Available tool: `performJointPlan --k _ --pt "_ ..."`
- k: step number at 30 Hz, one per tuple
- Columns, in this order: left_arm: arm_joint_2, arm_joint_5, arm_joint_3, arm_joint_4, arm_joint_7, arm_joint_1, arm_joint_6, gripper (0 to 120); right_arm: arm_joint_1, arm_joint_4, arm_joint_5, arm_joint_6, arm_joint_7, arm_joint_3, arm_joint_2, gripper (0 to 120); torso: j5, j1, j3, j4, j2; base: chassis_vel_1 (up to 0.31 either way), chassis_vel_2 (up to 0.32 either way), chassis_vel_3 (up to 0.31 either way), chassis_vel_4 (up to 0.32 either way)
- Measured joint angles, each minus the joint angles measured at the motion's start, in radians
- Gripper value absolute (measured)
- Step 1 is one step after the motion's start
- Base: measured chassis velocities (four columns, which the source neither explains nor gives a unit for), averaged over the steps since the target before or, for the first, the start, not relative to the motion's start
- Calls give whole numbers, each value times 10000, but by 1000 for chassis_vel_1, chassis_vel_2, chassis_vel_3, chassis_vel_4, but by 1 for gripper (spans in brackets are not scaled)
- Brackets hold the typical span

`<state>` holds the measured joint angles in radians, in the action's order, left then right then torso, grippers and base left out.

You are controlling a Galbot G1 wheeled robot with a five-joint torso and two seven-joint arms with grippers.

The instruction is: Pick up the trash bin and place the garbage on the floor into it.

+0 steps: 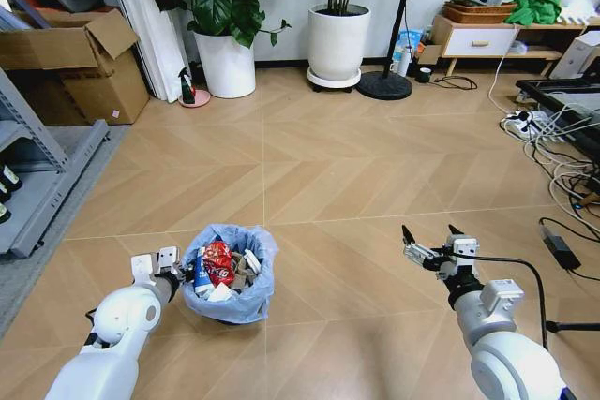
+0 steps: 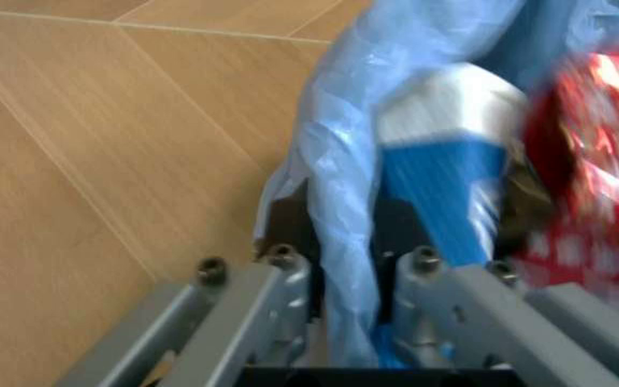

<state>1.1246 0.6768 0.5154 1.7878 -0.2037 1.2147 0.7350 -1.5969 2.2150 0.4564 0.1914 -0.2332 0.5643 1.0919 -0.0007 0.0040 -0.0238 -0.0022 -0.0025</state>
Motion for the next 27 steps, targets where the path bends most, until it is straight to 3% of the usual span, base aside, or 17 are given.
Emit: performJointPlan --k 2,4,7,13,15,17,20,27 --pt "0 -40 -2 -33 5 -5 0 27 1 0 2 -13 3 17 12 100 -3 0 0 0 0 0 0 0 0" --pt "0 -44 -3 -35 5 -6 0 27 4 -1 1 -14 3 17 13 100 -2 0 0 0 0 0 0 0 0" --pt "22 -55 -11 -53 7 -39 0 45 26 -14 4 -19 7 17 21 100 -2 0 0 0 0 0 0 0 0" --pt "84 -55 -25 9 119 -20 0 62 33 -22 30 -19 9 18 -4 100 -2 0 0 0 0 0 0 0 0" --pt "99 -55 -9 109 182 21 0 75 35 -28 54 -19 9 34 -17 100 -3 0 0 0 0 0 0 0 0" --pt "103 -56 1 137 186 24 0 78 38 -30 62 -20 9 38 -18 100 -2 0 0 0 0 0 0 0 0" --pt "104 -55 49 228 186 31 0 93 43 -30 93 -25 9 45 -19 100 -2 0 0 0 0 0 0 0 0" --pt "82 -52 187 421 129 66 2 100 40 -6 108 -31 14 76 -54 100 -2 0 0 0 0 0 0 0 0"
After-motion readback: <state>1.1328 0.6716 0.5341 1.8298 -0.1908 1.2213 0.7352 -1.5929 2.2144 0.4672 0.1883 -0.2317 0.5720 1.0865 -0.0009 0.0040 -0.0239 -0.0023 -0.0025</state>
